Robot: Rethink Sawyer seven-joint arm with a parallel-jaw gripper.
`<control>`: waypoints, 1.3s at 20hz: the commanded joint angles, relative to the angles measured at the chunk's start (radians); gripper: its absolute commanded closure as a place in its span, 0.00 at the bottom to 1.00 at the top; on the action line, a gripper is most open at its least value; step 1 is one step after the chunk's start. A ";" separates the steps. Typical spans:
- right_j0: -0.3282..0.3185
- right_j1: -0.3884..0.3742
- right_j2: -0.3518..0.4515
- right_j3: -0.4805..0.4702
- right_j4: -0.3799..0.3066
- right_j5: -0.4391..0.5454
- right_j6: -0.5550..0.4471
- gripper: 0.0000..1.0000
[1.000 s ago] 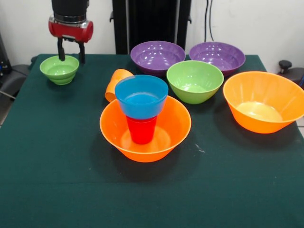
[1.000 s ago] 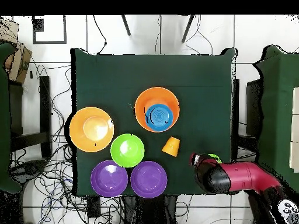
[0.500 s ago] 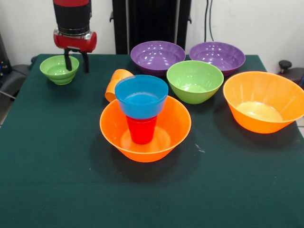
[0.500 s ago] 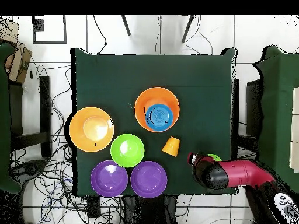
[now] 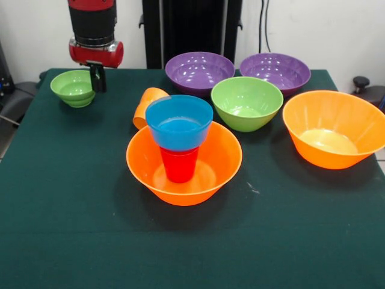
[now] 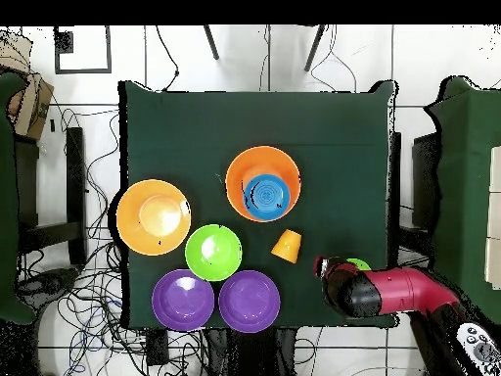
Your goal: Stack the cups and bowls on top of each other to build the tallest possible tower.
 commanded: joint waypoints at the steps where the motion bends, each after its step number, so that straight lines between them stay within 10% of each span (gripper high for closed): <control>1: 0.030 -0.019 0.075 -0.058 -0.076 -0.044 -0.138 1.00; 5: 0.035 -0.021 0.073 -0.058 -0.080 -0.046 -0.134 1.00; 6: 0.038 -0.023 0.070 -0.060 -0.087 -0.048 -0.137 0.00; 26: 0.002 0.072 0.026 -0.073 -0.176 -0.122 -0.095 0.00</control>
